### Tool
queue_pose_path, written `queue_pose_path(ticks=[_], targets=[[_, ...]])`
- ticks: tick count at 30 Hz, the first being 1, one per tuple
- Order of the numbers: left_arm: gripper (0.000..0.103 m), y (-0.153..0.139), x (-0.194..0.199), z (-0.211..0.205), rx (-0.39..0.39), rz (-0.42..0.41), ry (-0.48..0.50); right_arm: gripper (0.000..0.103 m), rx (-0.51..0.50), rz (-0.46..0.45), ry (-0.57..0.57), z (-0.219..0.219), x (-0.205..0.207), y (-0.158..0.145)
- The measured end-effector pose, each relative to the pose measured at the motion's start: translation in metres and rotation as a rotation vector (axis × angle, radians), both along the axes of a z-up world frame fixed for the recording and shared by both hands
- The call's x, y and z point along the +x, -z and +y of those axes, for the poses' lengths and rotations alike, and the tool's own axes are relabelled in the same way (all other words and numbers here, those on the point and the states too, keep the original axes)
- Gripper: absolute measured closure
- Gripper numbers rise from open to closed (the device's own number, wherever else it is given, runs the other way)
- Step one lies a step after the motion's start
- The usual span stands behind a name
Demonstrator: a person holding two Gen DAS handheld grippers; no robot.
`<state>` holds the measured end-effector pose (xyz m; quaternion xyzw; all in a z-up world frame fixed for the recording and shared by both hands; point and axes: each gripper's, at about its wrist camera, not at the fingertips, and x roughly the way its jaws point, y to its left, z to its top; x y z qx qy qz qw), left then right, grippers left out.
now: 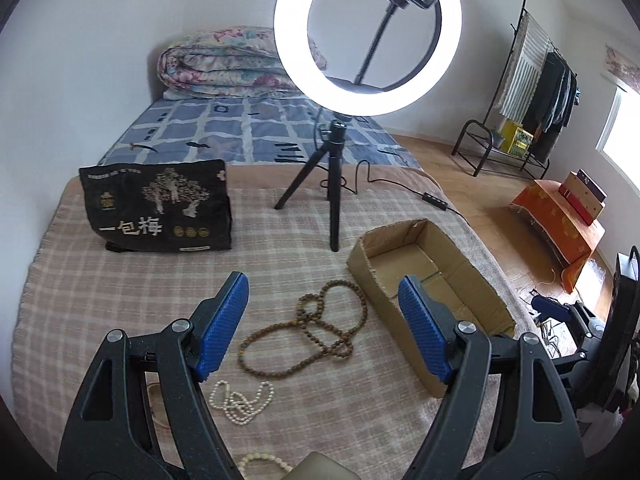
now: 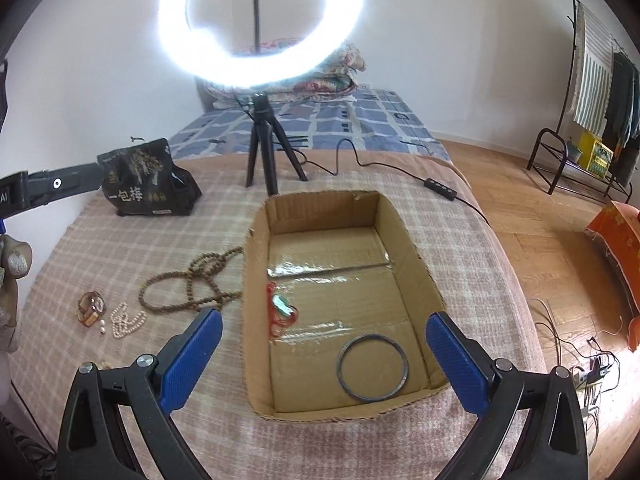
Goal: Organize jewelry
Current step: 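Move both tools back toward the red-strap watch and pearl earrings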
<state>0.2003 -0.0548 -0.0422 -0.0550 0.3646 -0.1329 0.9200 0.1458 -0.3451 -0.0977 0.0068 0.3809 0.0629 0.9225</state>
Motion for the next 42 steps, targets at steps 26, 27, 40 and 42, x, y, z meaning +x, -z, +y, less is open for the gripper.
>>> queue_pose_path(ticks=[26,27,40,42], targets=[[0.023,0.052,-0.055,0.147,0.086,0.103,-0.167,0.005,0.037,0.031,-0.277,0.122,0.003,0.009],[0.023,0.055,-0.056,0.148,0.084,0.11,-0.169,0.006,0.037,0.037,-0.29,0.127,0.003,0.012],[0.023,0.112,-0.048,0.162,0.101,0.238,-0.195,0.017,0.001,0.105,-0.462,0.179,-0.003,0.049],[0.023,0.119,-0.042,0.166,0.09,0.262,-0.2,0.02,-0.006,0.117,-0.493,0.187,-0.005,0.055]])
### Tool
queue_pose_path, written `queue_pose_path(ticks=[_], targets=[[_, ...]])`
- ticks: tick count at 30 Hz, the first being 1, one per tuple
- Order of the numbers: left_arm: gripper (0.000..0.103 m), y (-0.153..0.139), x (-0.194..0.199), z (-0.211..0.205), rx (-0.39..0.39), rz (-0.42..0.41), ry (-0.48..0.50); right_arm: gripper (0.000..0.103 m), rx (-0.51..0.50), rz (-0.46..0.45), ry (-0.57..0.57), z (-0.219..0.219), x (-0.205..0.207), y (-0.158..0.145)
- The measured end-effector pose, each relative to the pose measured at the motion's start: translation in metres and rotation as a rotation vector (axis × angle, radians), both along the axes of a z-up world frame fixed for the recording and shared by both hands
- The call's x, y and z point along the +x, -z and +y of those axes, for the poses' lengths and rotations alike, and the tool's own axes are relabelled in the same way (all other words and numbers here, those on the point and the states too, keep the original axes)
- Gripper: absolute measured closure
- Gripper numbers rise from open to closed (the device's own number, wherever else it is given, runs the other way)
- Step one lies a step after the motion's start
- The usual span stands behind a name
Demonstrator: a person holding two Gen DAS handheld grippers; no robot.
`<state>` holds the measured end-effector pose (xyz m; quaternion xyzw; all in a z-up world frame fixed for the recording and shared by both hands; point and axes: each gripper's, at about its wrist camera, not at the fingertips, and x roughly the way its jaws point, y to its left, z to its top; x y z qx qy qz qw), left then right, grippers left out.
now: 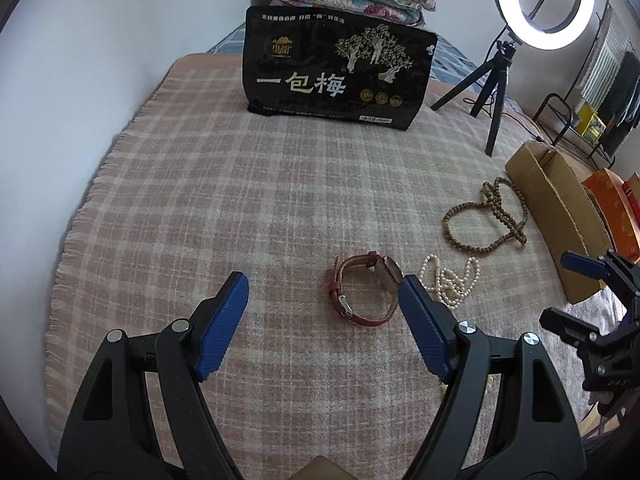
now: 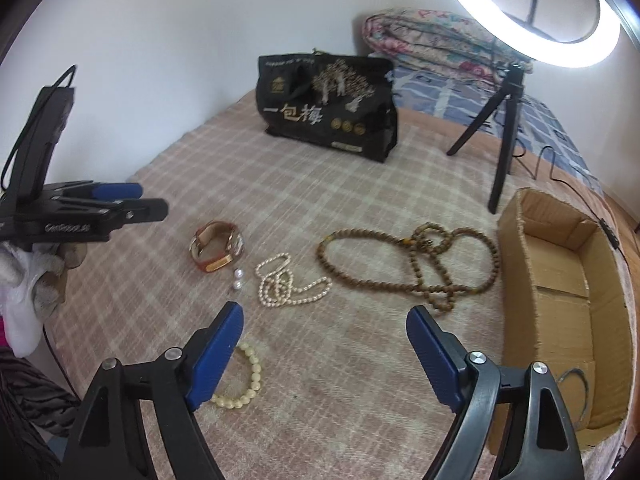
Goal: Organize jewelry
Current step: 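Move both tools back toward the red-strap watch and pearl earrings, then grasp the red-strap watch with the left tool while the right tool grasps a pearl earring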
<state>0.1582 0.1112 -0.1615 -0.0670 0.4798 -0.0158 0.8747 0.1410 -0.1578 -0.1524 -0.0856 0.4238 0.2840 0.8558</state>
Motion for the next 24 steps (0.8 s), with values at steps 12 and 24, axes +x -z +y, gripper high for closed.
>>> queue_pose_path(ticks=[12,24], targets=[[0.035,0.033,0.023,0.007,-0.019,0.094,-0.01,0.042,-0.035,0.044,-0.175,0.054,-0.004,0.023],[0.04,0.048,0.033,0.006,-0.027,0.13,-0.005,0.063,-0.035,0.106,-0.236,0.082,0.005,0.044]])
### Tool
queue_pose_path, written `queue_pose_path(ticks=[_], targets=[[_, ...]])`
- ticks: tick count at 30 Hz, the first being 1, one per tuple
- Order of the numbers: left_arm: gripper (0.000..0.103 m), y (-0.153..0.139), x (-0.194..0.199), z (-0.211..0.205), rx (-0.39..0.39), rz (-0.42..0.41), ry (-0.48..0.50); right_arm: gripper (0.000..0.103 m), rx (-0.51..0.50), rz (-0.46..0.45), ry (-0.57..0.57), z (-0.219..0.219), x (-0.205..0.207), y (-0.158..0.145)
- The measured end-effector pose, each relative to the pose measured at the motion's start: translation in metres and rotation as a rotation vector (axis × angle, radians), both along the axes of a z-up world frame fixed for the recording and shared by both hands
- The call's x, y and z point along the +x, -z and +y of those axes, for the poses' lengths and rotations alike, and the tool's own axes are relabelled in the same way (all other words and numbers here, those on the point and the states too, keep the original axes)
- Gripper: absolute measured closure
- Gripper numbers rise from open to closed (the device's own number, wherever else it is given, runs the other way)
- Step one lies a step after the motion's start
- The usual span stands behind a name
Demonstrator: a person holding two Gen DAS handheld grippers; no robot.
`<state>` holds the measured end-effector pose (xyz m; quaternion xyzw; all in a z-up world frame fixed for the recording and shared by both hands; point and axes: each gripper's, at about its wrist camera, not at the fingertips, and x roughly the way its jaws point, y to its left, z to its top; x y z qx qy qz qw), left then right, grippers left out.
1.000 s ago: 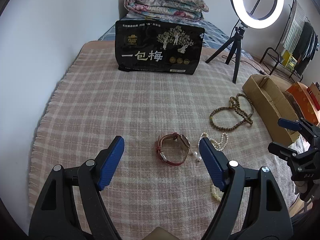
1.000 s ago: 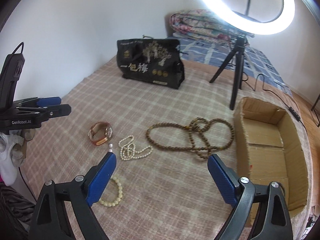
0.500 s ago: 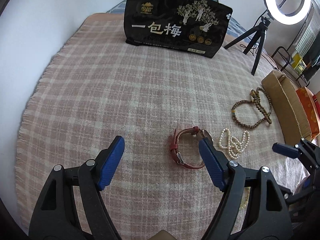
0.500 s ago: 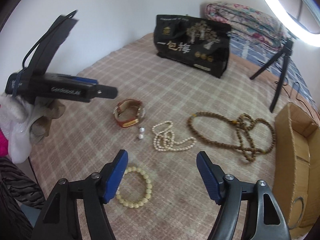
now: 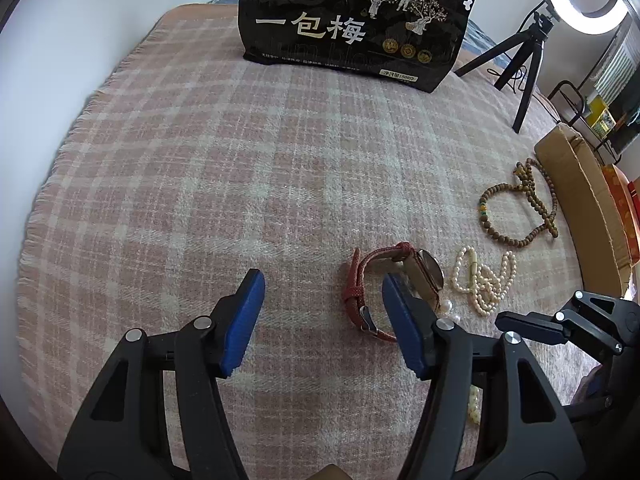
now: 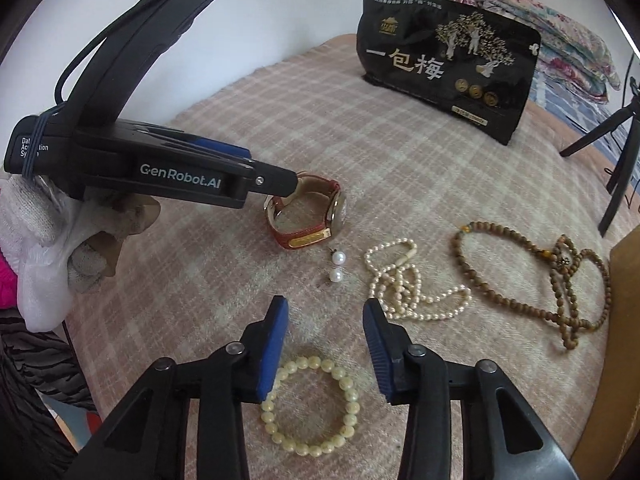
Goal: Organize jewelry
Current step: 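Grasp the red-strap watch with the left tool while the right tool grasps a pearl earring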
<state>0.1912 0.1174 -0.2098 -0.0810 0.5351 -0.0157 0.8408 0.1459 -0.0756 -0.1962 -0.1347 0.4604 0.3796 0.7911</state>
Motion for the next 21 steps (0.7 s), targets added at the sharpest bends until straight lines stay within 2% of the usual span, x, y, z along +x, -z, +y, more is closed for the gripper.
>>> queue_pose_path(ticks=[4,19,21], targets=[[0.045,0.004,0.002,-0.001,-0.002,0.013,0.007,0.065,-0.001,-0.002,0.004,0.005,0.005,0.002],[0.049,0.014,0.013,-0.004,0.003,0.03,0.016,0.072,-0.004,0.025,0.009,0.015,0.017,0.015],[0.053,0.015,0.013,-0.004,0.007,0.031,0.016,0.074,0.0,0.028,0.008,0.016,0.018,0.016]])
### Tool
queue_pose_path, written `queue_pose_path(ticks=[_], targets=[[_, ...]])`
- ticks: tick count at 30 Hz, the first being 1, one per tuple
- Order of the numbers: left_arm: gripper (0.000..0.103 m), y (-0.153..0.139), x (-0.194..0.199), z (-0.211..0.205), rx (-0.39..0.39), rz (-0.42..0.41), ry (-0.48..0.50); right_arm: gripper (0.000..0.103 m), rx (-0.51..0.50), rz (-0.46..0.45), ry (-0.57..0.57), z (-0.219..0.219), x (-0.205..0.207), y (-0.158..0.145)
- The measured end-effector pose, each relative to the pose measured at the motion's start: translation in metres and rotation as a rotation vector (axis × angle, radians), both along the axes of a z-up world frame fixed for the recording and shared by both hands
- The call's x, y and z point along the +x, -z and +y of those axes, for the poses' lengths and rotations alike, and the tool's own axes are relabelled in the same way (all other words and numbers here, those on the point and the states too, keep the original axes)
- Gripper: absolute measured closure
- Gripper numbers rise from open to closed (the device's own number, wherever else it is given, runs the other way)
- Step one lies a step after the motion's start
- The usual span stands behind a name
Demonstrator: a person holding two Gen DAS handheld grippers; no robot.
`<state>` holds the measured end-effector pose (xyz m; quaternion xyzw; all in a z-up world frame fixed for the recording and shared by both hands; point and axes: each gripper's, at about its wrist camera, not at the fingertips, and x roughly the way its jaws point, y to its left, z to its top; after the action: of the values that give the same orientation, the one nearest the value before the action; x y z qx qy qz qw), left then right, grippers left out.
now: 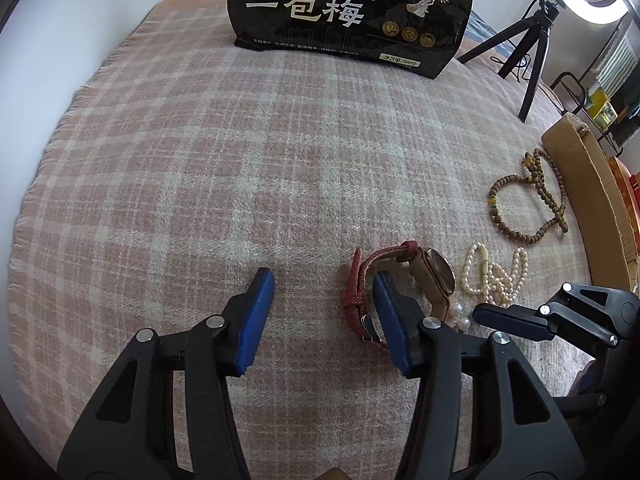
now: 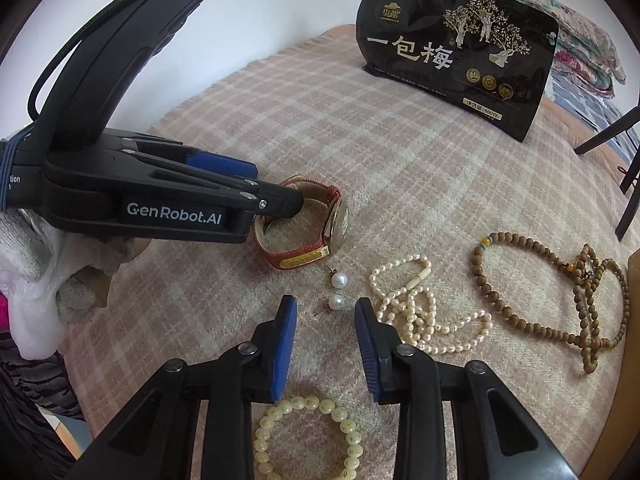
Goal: Organize jewelry
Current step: 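Grasp the red-strap watch with the left tool while the right tool grasps a pearl earring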
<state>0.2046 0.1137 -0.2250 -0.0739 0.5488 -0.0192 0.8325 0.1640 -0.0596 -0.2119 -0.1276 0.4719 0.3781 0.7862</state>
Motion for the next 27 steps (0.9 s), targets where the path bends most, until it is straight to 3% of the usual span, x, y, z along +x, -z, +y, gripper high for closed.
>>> queue_pose_path(ticks=[9,18,27], targets=[[0.064,0.003,0.001,-0.001,0.02,0.001,0.01,0.078,-0.036,-0.021,-0.019,0.012,0.0,0.004],[0.094,0.002,0.003,-0.012,0.037,-0.006,0.044,0.094,-0.057,-0.036,-0.007,0.011,0.001,0.006],[0.095,0.0,0.003,-0.017,0.048,-0.02,0.04,0.095,-0.032,-0.034,0.005,0.005,0.001,0.002]])
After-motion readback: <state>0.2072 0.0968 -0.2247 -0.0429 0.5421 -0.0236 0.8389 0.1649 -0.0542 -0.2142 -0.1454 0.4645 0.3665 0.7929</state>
